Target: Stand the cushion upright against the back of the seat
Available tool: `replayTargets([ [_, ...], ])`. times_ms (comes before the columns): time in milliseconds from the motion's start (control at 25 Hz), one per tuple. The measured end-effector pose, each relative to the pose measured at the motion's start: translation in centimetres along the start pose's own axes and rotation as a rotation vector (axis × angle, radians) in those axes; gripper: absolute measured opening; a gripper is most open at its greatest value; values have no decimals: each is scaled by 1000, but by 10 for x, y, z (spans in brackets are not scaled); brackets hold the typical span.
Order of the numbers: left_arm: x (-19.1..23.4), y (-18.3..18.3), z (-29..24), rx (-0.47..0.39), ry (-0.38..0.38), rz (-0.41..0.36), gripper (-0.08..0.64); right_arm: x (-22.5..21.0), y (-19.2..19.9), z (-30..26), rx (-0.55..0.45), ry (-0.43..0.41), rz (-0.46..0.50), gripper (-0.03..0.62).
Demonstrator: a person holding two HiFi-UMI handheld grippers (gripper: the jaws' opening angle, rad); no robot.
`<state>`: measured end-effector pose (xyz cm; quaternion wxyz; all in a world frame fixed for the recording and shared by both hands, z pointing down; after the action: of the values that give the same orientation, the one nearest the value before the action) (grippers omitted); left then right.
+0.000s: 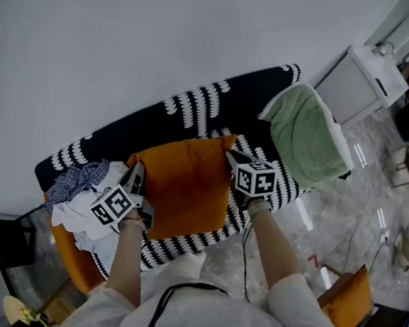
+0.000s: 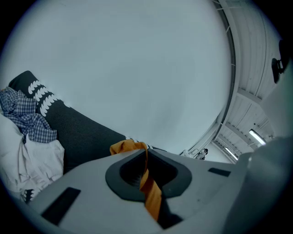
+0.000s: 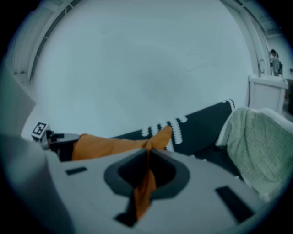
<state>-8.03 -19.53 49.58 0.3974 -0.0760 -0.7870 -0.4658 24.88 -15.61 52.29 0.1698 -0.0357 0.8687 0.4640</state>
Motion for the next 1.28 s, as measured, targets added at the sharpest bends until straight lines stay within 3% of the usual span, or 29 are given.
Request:
replayTargets([
  [520,-29,19,-39,23,55,-10,38,-50,8,1,91,40,72,35],
  [920,-53,41,-42,2,34,-7,37,-82,16,-2,199,21,202,37],
  [1080,-69,50,-51,-11,30,-7,37,-102,17,-7,245,16,199,40],
  [1280,-84,57,-66,-32,26,12,38,-127,17,-11,281,26,116,67],
])
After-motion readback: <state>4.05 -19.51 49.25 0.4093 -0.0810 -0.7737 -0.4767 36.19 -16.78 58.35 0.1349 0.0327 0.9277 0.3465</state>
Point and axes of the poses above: the fingertips, and each gripper's own axes: z backward along the fingers, x to its left, y out of its underside, the point moved 6 cm from there along z, backward along the fingers, and after that the axes turned 5 degrees about -x, right-handed, at the moved point
